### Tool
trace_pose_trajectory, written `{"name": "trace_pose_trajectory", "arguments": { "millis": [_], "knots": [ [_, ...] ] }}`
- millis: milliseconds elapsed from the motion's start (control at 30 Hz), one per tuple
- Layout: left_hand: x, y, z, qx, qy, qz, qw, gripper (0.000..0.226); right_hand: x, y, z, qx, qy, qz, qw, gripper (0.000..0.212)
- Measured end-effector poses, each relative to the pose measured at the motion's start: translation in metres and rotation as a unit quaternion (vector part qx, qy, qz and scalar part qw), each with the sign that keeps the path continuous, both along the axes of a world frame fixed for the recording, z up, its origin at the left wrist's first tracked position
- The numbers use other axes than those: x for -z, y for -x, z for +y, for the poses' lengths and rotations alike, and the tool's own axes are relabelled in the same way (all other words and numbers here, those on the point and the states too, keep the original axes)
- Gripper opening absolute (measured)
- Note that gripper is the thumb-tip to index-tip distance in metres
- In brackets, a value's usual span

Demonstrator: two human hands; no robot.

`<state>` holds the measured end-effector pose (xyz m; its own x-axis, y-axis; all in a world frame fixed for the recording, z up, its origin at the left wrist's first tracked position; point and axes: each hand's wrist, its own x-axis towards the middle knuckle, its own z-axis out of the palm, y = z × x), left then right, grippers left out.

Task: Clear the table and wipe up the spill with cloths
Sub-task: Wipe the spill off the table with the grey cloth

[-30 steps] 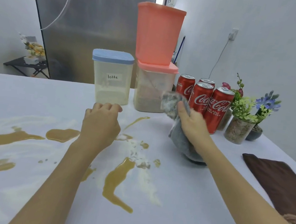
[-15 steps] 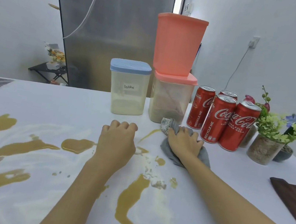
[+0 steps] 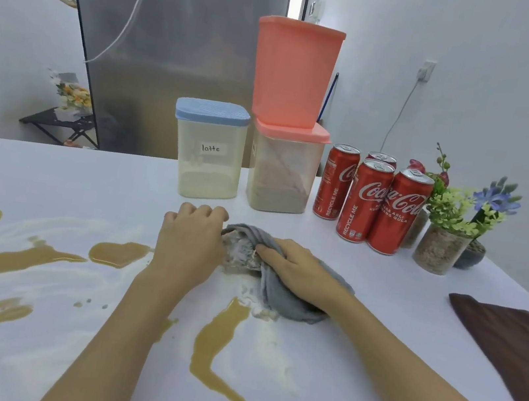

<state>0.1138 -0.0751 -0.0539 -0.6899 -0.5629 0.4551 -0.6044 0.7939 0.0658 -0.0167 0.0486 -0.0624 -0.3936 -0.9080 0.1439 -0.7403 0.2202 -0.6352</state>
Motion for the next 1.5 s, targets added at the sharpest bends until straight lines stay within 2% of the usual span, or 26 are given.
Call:
{"name": "trace_pose_trajectory", "arguments": {
  "millis": [67, 133, 200, 300, 400, 567, 633, 733, 867, 967, 1100, 1167, 1200, 1267, 1333, 1433, 1500],
  "knots": [
    [-0.001, 0.0, -0.002, -0.002, -0.007, 0.011, 1.0, 0.04, -0.005, 0.011, 0.004, 0.039, 0.072, -0.034, 0.996, 0.028],
    [-0.001, -0.003, -0.004, -0.012, -0.022, 0.018, 1.0, 0.044, -0.012, 0.029, 0.003, 0.107, 0.131, 0.014, 0.985, 0.025],
    [-0.002, -0.004, -0.005, -0.02, -0.031, 0.022, 0.999, 0.045, -0.01, 0.048, 0.001, 0.176, 0.082, 0.095, 0.976, 0.033],
    [0.0, -0.006, -0.005, -0.021, -0.04, 0.012, 0.999, 0.043, 0.011, 0.06, -0.011, 0.246, -0.067, 0.134, 0.958, 0.045],
    [0.002, -0.007, -0.007, -0.027, -0.049, 0.009, 0.998, 0.042, 0.026, 0.058, -0.038, 0.233, -0.114, 0.171, 0.951, 0.048],
    [0.001, -0.009, -0.01, -0.039, -0.064, 0.006, 0.997, 0.043, 0.02, 0.032, -0.074, 0.136, -0.127, 0.149, 0.971, 0.054],
    [-0.003, -0.011, -0.009, -0.045, -0.067, 0.005, 0.997, 0.042, 0.018, 0.017, -0.073, 0.068, -0.11, 0.132, 0.983, 0.052],
    [-0.016, -0.016, -0.007, -0.047, -0.062, 0.032, 0.996, 0.041, 0.007, -0.003, -0.059, 0.005, -0.083, 0.089, 0.993, 0.039],
    [-0.023, -0.017, 0.002, -0.021, -0.076, 0.063, 0.995, 0.043, -0.021, -0.012, -0.023, 0.035, -0.033, -0.128, 0.991, 0.038],
    [-0.014, -0.013, 0.008, 0.006, -0.112, 0.009, 0.994, 0.047, -0.048, -0.013, 0.014, 0.109, 0.04, -0.171, 0.978, 0.04],
    [-0.013, -0.011, 0.013, 0.032, -0.135, -0.013, 0.99, 0.049, -0.057, -0.007, 0.062, 0.175, 0.081, -0.109, 0.975, 0.043],
    [-0.014, -0.011, 0.016, 0.041, -0.133, -0.011, 0.99, 0.05, -0.045, -0.006, 0.08, 0.202, 0.08, -0.043, 0.975, 0.041],
    [-0.014, -0.011, 0.017, 0.045, -0.131, -0.011, 0.99, 0.05, -0.034, -0.005, 0.086, 0.216, 0.048, 0.017, 0.975, 0.039],
    [-0.014, -0.014, 0.016, 0.05, -0.127, -0.012, 0.991, 0.048, -0.011, -0.007, 0.096, 0.22, -0.074, 0.115, 0.966, 0.038],
    [-0.012, -0.019, 0.011, 0.053, -0.127, -0.013, 0.99, 0.045, 0.009, -0.011, 0.098, 0.204, -0.166, 0.149, 0.953, 0.05],
    [-0.008, -0.028, 0.002, 0.043, -0.121, -0.02, 0.992, 0.043, 0.02, -0.03, 0.092, 0.206, -0.199, 0.191, 0.939, 0.063],
    [-0.008, -0.034, -0.005, 0.038, -0.11, -0.019, 0.993, 0.042, 0.025, -0.051, 0.078, 0.196, -0.193, 0.239, 0.931, 0.091]
  ]
}}
